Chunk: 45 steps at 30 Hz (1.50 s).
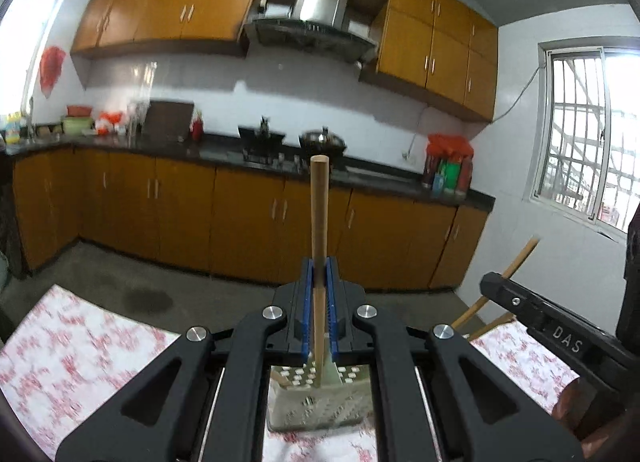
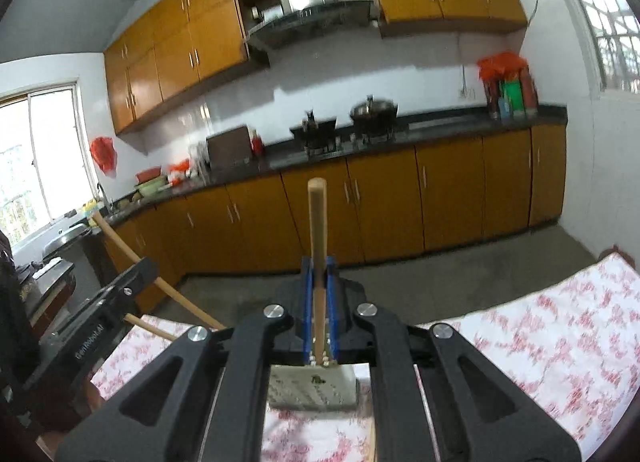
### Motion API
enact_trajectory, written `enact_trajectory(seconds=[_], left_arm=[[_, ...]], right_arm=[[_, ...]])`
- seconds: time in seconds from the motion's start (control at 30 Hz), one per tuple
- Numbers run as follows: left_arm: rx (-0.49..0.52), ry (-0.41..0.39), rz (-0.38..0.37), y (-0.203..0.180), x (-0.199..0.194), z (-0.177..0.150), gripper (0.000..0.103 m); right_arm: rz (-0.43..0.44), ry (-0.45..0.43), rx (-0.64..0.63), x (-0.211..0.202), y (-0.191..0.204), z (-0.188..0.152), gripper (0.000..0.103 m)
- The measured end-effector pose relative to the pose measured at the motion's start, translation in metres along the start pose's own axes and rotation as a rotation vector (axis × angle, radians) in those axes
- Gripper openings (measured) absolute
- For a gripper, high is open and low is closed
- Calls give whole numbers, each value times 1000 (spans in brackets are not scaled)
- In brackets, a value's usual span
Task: Organize utensils
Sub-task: 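Open both tools to drop the chopsticks into the green holder, then move both tools back down to the remaining chopsticks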
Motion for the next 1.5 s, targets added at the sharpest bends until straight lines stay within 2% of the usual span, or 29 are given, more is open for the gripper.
enact_trajectory(seconds=[0.13, 0.17, 0.23, 0.33, 0.47, 0.53, 0.6, 0.67, 0.73, 0.8, 0.87, 0.93, 1.07, 1.23, 1.27, 1.37, 1.5], left_arm=[[-11, 3, -11, 3, -8, 4, 11], [-13, -2, -14, 4, -12, 6, 14], [-19, -19, -15, 5, -21, 13, 36], [-30, -48, -22, 6, -33, 24, 43], [-50, -79, -30, 10, -53, 37, 45], [-63, -89, -21, 19, -69, 40, 48], [-68, -84, 2, 30, -82, 35, 49], [-60, -70, 51, 47, -91, 22, 51], [-47, -17, 131, 69, -90, -4, 51], [-42, 61, 185, 85, -81, -29, 51], [-41, 191, 233, 104, -65, -68, 51], [-46, 295, 256, 117, -53, -101, 45], [-49, 438, 245, 125, -38, -150, 39], [-18, 507, 224, 119, -27, -177, 38], [-16, 516, 222, 117, -27, -183, 37], [-19, 545, 219, 116, -22, -196, 32], [-42, 585, 208, 121, -20, -208, 25]], right_arm=[[-8, -25, -21, -7, 7, 2, 33], [-11, -38, -31, -12, 8, 4, 34], [-17, -59, -42, -22, 12, 8, 36], [-35, -108, -47, -47, 11, 16, 39], [-77, -146, -37, -85, -4, 13, 41], [-110, -137, -21, -99, -18, 1, 43], [-150, -83, -7, -103, -34, -24, 43], [-171, 24, 4, -93, -48, -65, 43], [-157, 160, 26, -74, -57, -109, 40], [-110, 302, 60, -54, -57, -157, 21], [-76, 389, 76, -40, -50, -191, 18], [-63, 454, 69, -30, -41, -220, 17], [-39, 511, 56, -19, -27, -247, 17], [-57, 565, 20, -12, -27, -263, 15], [-70, 554, 10, -14, -29, -264, 8], [-119, 540, 29, -17, -41, -262, 8], [-125, 537, 38, -18, -47, -262, 8]])
Point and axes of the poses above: each gripper's, at about its wrist camera, not at the fingertips, and x roughly the way its jaws point, y to its left, z to its top, the point moved 9 cm from there along x, roughly the way its jaws point, and after that the axes turned 8 degrees about -x, right-handed, at the moved point
